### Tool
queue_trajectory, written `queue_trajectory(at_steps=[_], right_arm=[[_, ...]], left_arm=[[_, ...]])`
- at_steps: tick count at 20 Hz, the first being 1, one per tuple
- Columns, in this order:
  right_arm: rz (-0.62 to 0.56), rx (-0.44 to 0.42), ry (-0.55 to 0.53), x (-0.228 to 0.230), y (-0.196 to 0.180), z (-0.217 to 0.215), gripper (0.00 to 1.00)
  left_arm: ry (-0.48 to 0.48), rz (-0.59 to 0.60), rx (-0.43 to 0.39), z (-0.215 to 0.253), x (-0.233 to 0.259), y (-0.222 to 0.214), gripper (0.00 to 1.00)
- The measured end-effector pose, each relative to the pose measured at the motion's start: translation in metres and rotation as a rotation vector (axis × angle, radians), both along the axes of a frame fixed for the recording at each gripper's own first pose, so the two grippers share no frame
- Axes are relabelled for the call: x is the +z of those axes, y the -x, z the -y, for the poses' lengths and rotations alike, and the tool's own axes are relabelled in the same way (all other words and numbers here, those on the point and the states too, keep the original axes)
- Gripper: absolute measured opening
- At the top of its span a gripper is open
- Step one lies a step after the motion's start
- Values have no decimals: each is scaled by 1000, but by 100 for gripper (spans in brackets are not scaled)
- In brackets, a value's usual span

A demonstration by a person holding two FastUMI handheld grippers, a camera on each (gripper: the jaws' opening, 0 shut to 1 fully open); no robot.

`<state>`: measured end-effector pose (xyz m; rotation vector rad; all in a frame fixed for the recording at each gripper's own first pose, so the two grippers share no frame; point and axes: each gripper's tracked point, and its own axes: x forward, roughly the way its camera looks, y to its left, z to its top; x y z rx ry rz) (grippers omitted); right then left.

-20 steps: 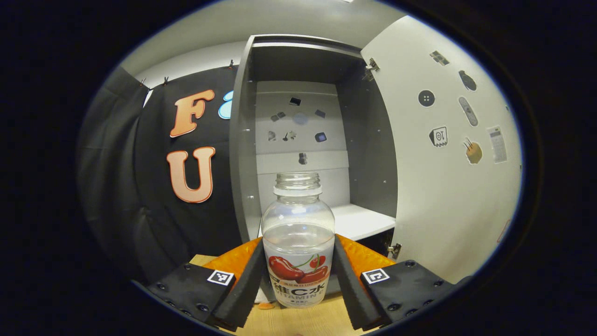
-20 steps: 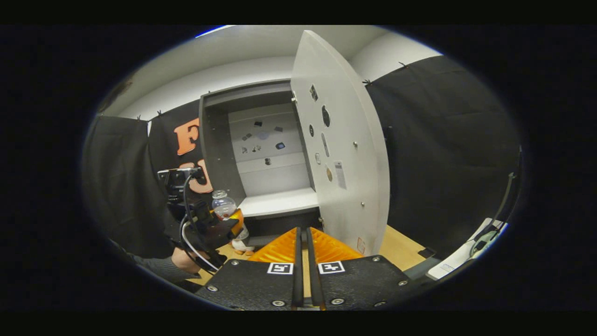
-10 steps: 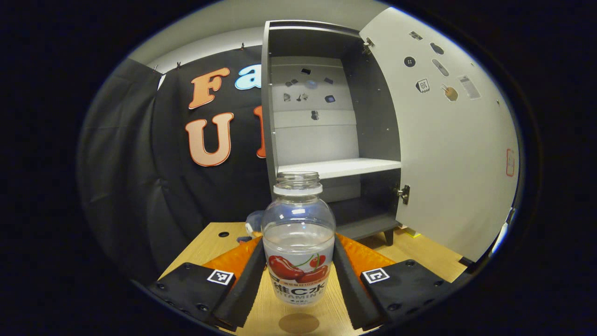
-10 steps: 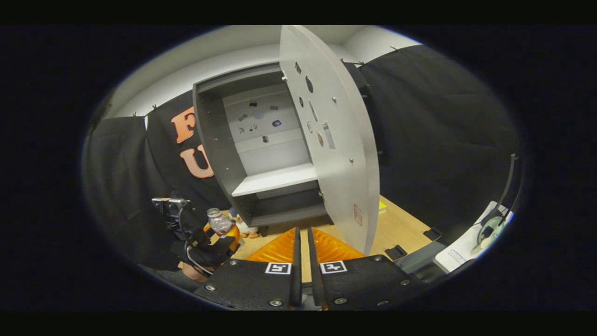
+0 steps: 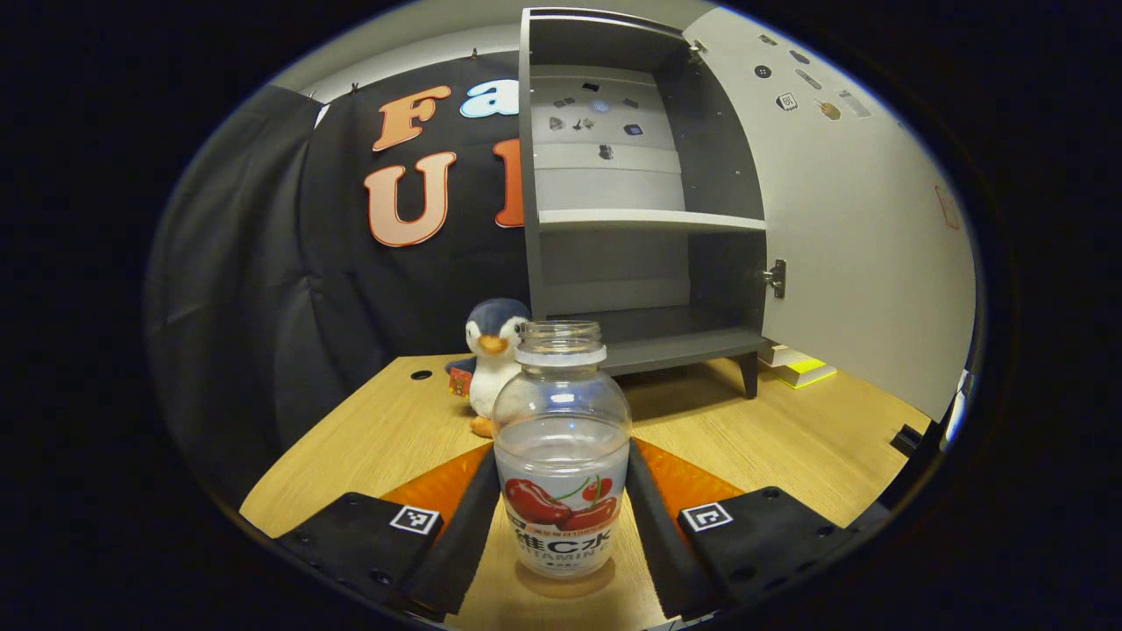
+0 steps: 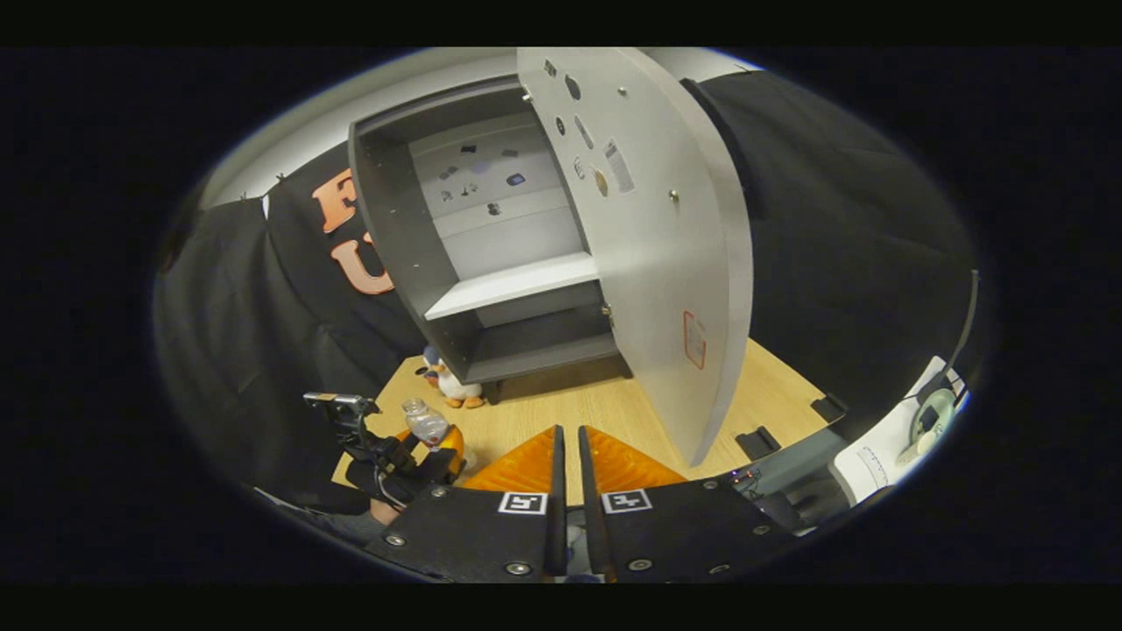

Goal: Open the cabinet door with the right hand, grasp the bottle in the cabinet with the left hand and place it on the coaster, then close the cabinet door with the right hand.

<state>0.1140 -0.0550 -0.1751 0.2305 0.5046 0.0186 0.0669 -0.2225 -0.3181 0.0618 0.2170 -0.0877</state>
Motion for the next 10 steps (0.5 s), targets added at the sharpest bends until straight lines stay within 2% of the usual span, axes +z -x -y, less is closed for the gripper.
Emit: queue_trajectory(at_steps=[6,10], right_arm=[[-77,9,25,-26,5,1,8],[-98,17,23,-32,5,-1,8]], left_arm=[[-7,-36,15,4,-34,-4,85],[-13,-29,11,5,-37,1,85]])
